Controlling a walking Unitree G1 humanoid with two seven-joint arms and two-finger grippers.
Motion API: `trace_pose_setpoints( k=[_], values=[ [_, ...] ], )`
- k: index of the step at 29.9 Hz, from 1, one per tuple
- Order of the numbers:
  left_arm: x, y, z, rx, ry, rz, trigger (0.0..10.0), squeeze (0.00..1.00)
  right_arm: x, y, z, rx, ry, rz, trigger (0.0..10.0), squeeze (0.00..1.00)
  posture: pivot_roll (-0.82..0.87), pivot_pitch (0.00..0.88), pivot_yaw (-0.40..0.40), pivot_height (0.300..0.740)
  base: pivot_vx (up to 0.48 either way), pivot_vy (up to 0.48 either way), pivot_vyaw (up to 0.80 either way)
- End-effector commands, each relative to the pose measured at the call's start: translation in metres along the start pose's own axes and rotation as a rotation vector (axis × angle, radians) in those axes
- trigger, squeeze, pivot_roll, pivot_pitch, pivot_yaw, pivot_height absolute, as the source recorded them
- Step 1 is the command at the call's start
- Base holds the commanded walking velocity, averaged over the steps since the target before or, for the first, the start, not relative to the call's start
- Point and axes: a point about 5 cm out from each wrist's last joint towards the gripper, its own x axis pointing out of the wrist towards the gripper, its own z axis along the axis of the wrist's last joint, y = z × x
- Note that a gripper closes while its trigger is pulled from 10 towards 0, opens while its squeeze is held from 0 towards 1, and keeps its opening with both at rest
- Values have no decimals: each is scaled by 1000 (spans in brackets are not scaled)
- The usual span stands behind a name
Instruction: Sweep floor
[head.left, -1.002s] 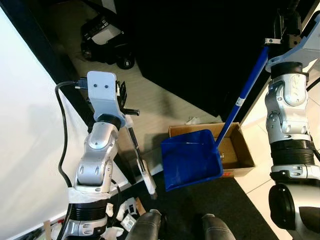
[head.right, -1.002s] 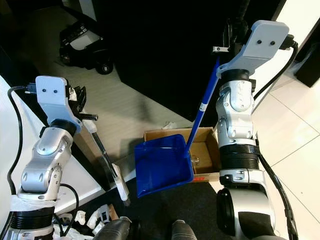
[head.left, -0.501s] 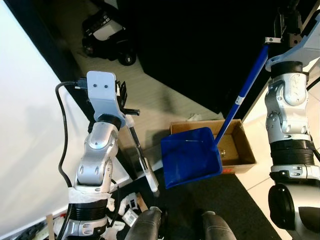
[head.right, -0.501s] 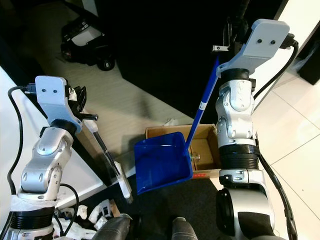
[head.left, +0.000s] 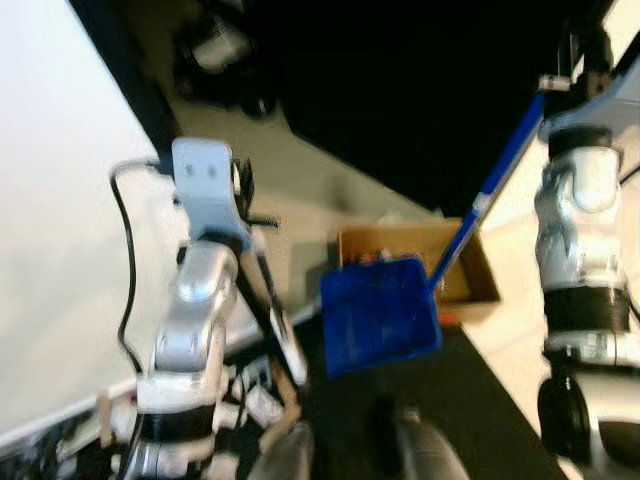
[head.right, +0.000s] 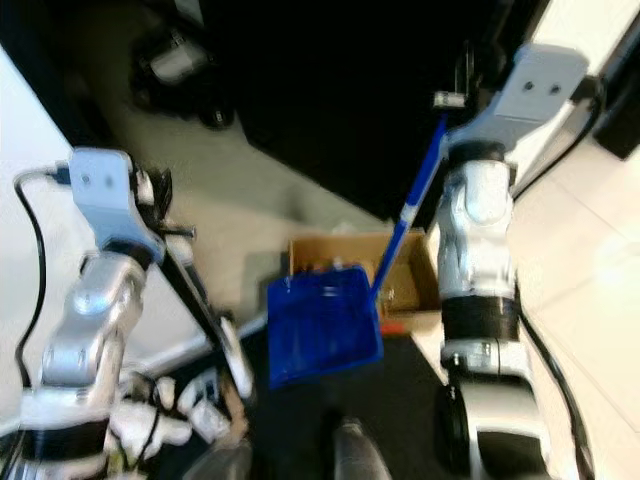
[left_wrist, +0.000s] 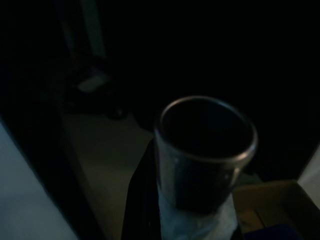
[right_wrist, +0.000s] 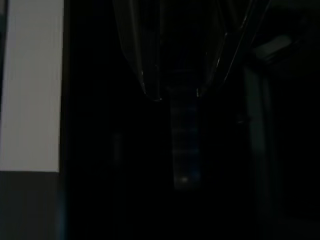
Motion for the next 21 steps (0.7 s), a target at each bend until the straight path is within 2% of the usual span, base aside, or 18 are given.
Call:
trace_pose_setpoints(
  k=[1, 11, 21],
  values=[
    [0, -1, 4, 2, -20, 1, 10000, 0, 3, -2, 10, 10, -43, -12, 10000, 0, 51, 90, 28, 740, -330, 0, 0],
    [-1, 0, 4, 2, -17, 3, 10000, 0, 3, -2, 9, 11, -41, -11, 10000, 0, 51, 90, 28, 740, -323, 0, 0],
    [-1, 0, 2, 5, -7, 5, 10000, 0, 2, -2, 9, 9, -37, -10, 10000, 0, 52, 91, 28, 740, 0, 0, 0]
  ],
)
